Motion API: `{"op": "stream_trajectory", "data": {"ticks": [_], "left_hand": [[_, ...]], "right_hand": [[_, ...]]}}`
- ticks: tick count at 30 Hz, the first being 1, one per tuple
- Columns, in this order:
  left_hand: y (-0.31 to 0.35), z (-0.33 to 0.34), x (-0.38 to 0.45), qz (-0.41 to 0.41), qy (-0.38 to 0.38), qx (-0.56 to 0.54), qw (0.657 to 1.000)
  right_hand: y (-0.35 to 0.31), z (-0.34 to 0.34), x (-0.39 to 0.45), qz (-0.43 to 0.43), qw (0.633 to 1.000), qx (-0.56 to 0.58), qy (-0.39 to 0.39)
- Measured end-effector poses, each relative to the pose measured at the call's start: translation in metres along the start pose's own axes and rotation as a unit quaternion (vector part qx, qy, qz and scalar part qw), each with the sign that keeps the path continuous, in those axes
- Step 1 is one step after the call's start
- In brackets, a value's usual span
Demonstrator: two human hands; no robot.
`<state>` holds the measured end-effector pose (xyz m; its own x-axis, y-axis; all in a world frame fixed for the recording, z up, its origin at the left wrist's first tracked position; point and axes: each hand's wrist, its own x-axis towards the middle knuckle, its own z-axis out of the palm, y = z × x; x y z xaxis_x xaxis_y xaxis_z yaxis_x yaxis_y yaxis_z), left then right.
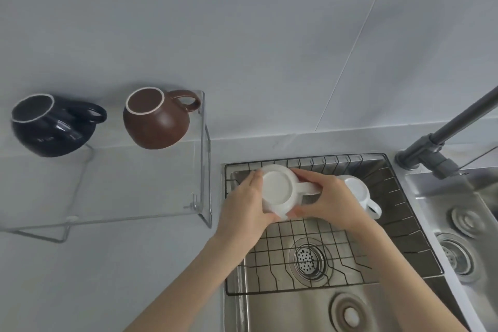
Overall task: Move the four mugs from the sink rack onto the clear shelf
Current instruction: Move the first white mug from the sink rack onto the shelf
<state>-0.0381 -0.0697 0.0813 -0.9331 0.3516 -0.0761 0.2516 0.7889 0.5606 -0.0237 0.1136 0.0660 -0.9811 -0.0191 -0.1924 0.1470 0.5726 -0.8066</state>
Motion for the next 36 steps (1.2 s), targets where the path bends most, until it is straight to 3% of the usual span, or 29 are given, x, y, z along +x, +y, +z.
{"op": "stream_trajectory", "data": {"ticks": [4, 7, 18, 26, 36], "left_hand": [[0.016, -0.076, -0.032, 0.057, 0.116, 0.004, 0.992], [0.003, -0.129, -0.051, 0.048, 0.149, -0.041, 0.987], [-0.141, -0.245, -0.082, -0.034, 0.092, -0.128, 0.987], [-0.219, -0.264, -0.089, -0.063, 0.073, -0.135, 0.986], [-0.254, -0.271, -0.077, -0.035, 0.016, -0.159, 0.987]], "right_hand": [[-0.074, -0.023, -0.018, -0.068, 0.998, -0.007, 0.010], [-0.132, -0.014, -0.022, -0.113, 0.994, -0.006, 0.012], [-0.245, 0.134, 0.019, -0.162, 0.987, 0.005, -0.012], [-0.264, 0.214, 0.050, -0.139, 0.990, -0.005, -0.039], [-0.259, 0.244, 0.058, -0.114, 0.993, 0.024, -0.017]]}}
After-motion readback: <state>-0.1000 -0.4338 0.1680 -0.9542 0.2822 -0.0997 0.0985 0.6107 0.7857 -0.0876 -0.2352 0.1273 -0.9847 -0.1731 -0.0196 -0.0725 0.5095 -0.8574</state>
